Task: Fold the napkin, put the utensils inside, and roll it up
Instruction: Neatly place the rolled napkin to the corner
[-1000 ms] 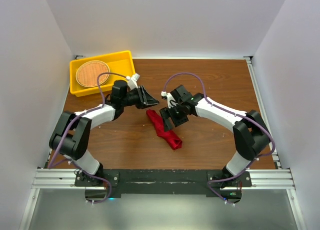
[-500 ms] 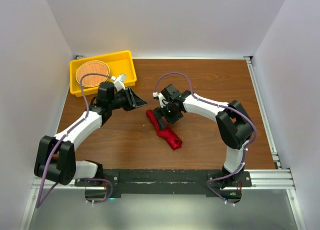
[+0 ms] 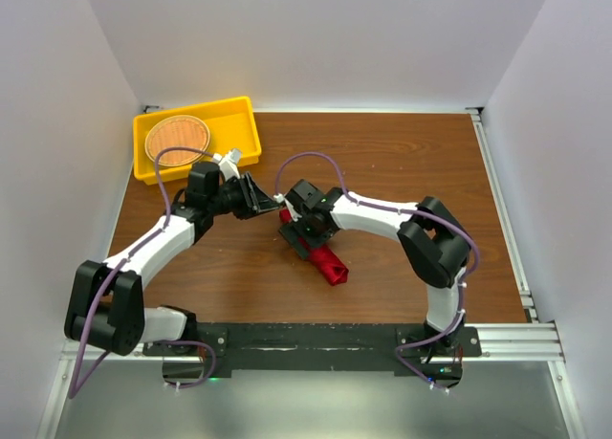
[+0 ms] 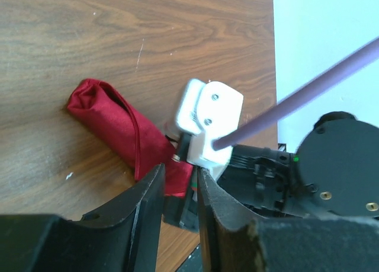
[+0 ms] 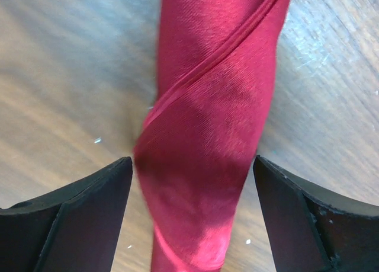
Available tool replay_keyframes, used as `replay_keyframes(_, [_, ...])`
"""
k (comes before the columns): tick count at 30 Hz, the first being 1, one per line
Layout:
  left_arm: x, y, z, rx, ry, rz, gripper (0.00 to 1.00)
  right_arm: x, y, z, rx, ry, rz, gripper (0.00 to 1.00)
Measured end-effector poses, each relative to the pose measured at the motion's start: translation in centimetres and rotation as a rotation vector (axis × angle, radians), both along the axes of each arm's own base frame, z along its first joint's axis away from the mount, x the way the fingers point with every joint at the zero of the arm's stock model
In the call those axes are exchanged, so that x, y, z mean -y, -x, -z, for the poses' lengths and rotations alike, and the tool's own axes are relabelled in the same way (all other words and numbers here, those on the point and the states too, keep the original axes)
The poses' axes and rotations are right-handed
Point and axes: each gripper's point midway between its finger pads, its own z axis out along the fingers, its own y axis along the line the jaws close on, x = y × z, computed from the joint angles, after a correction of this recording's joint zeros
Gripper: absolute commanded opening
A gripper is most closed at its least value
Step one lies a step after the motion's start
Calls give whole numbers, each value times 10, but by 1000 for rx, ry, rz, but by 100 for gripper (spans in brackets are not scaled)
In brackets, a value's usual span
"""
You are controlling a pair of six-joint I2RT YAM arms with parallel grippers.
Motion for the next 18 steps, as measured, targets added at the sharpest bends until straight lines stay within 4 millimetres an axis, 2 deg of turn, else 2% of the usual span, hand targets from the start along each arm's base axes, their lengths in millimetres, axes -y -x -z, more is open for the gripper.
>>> replay_keyframes(3, [0, 0, 0, -1, 0, -2, 33, 3, -4, 7, 30, 48, 5, 81])
replay_keyframes(7, [-2, 1, -4, 8, -4, -10, 32, 0, -4, 7, 73, 71, 4, 74])
replay_keyframes(10, [-5, 1, -4, 6, -9, -22, 32, -2, -6, 6, 99, 78, 16, 64])
replay_keyframes(12, [-5, 1, -5, 7, -10, -25, 32, -2, -8, 6, 114, 82, 26, 62])
replay_keyframes(14, [-6, 1, -6, 11, -11, -29, 32, -2, -10, 6, 135, 88, 42, 52])
replay_keyframes(16, [-7, 1, -6, 12, -12, -31, 31, -2, -13, 6, 149, 89, 57, 47])
replay_keyframes(18, [-7, 1, -6, 13, -13, -32, 31, -2, -13, 7, 157, 86, 70, 45])
